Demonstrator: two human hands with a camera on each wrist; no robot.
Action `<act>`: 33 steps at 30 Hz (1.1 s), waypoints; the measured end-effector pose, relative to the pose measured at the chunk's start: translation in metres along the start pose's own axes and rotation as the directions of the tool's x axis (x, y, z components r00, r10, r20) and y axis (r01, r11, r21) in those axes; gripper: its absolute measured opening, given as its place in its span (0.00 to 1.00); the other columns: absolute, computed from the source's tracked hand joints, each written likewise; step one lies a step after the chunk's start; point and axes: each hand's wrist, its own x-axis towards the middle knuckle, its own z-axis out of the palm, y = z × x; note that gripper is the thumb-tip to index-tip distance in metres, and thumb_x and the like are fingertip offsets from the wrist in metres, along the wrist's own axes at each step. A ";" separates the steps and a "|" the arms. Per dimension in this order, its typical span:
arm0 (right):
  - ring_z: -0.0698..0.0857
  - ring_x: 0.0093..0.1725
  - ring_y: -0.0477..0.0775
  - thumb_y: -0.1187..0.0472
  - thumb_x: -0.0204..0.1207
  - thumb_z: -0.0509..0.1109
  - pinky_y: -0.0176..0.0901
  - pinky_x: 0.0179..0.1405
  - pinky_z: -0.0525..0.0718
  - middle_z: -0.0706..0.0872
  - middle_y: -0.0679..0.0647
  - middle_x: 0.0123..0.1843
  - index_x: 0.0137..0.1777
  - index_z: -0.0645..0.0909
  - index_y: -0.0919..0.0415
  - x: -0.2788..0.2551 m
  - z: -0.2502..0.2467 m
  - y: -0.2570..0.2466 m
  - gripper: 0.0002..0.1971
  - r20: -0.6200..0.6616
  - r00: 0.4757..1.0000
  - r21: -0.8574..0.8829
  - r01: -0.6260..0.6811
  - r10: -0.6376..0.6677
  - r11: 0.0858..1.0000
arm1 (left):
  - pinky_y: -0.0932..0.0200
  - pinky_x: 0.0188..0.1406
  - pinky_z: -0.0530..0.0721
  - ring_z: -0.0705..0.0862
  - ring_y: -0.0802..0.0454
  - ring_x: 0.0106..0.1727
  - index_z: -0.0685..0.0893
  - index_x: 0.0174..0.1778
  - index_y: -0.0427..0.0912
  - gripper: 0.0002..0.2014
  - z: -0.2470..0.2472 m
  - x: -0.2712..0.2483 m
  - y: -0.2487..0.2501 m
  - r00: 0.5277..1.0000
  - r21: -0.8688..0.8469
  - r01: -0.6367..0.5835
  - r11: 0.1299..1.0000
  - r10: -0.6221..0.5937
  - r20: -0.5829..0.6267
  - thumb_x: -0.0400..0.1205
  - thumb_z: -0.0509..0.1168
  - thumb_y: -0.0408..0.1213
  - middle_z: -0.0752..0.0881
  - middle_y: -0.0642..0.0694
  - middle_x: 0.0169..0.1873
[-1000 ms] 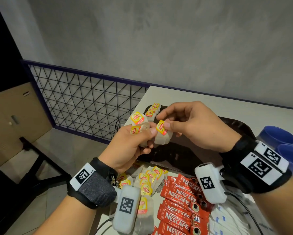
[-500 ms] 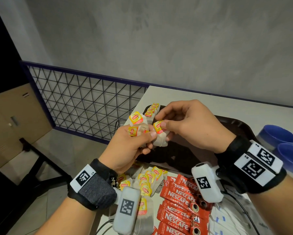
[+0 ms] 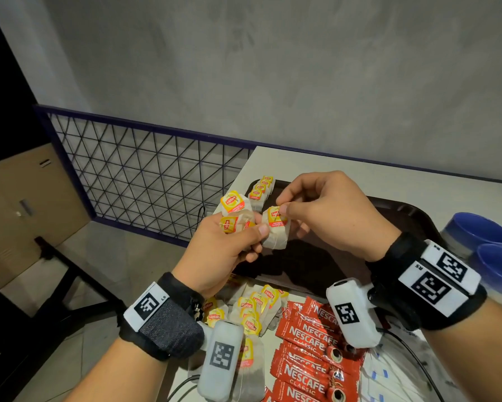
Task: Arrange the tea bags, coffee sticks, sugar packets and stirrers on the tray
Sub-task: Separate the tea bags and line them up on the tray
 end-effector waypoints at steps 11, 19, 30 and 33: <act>0.92 0.35 0.53 0.71 0.75 0.79 0.44 0.42 0.93 0.92 0.58 0.42 0.44 0.90 0.59 0.002 0.001 0.001 0.06 0.035 0.997 0.002 0.074 -0.074 0.997 | 0.65 0.23 0.75 0.79 0.51 0.30 0.87 0.49 0.33 0.02 0.004 0.000 0.002 0.998 -0.008 -0.045 0.999 0.044 -0.043 0.82 0.70 0.26 0.83 0.39 0.33; 0.92 0.44 0.61 0.70 0.75 0.79 0.54 0.48 0.95 0.92 0.59 0.47 0.52 0.92 0.54 0.009 -0.002 0.002 0.11 0.117 0.992 -0.014 0.043 -0.041 0.999 | 0.64 0.22 0.74 0.78 0.51 0.30 0.89 0.48 0.35 0.03 0.003 0.000 0.003 0.995 0.032 -0.058 0.998 0.060 -0.085 0.84 0.70 0.28 0.86 0.42 0.33; 0.88 0.33 0.44 0.67 0.75 0.80 0.39 0.39 0.91 0.95 0.51 0.39 0.44 0.94 0.56 0.064 -0.008 0.009 0.05 -0.005 1.000 -0.177 -0.020 0.019 0.984 | 0.61 0.30 0.78 0.80 0.51 0.32 0.86 0.58 0.34 0.08 -0.011 0.008 0.006 0.961 0.070 0.027 0.997 -0.006 -0.277 0.84 0.70 0.26 0.83 0.40 0.40; 0.87 0.36 0.43 0.67 0.77 0.77 0.36 0.37 0.85 0.91 0.45 0.37 0.43 0.92 0.55 0.086 -0.004 0.021 0.06 -0.060 0.998 -0.336 -0.040 0.021 0.941 | 0.62 0.29 0.80 0.81 0.53 0.32 0.83 0.62 0.32 0.11 -0.013 0.010 0.006 0.957 0.033 0.060 0.998 -0.048 -0.285 0.83 0.67 0.22 0.82 0.41 0.38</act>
